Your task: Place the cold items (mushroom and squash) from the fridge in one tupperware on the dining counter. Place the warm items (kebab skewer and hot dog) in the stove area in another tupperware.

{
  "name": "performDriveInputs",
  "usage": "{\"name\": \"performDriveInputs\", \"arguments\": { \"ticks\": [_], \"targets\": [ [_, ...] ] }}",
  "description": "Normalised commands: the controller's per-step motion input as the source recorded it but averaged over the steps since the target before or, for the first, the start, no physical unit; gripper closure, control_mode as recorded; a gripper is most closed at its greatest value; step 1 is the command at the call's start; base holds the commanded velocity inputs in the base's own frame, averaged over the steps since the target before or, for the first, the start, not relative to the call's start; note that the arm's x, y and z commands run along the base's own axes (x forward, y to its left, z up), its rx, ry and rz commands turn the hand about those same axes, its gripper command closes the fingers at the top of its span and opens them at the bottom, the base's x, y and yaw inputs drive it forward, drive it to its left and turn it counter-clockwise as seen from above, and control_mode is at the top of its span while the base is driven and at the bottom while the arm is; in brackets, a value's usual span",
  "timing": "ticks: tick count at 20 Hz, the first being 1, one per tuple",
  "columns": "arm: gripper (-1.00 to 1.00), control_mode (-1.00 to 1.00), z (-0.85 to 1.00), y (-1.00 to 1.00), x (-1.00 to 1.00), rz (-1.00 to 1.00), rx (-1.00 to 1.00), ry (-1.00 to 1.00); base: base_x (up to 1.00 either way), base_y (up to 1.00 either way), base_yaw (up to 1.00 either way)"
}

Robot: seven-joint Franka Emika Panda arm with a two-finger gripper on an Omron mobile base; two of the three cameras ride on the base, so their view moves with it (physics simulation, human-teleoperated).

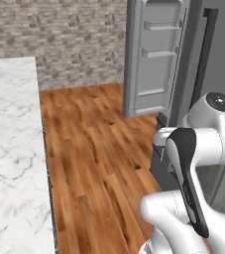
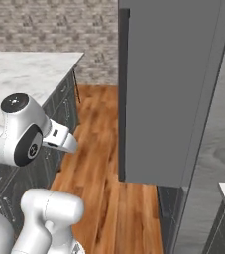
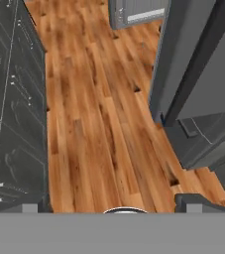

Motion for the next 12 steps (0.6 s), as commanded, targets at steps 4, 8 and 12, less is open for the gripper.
{"name": "performDriveInputs", "arguments": {
  "ticks": [4, 8, 12],
  "targets": [
    [-1.0, 1.0, 0.0, 0.0, 0.0, 0.0, 0.0, 0.0, 0.62, 0.42, -0.1],
    [-1.0, 1.0, 0.0, 0.0, 0.0, 0.0, 0.0, 0.0, 0.62, 0.4, -0.11],
    [-1.0, 1.0, 0.0, 0.0, 0.0, 0.0, 0.0, 0.0, 0.57, 0.3, -0.16]
  ]
}}
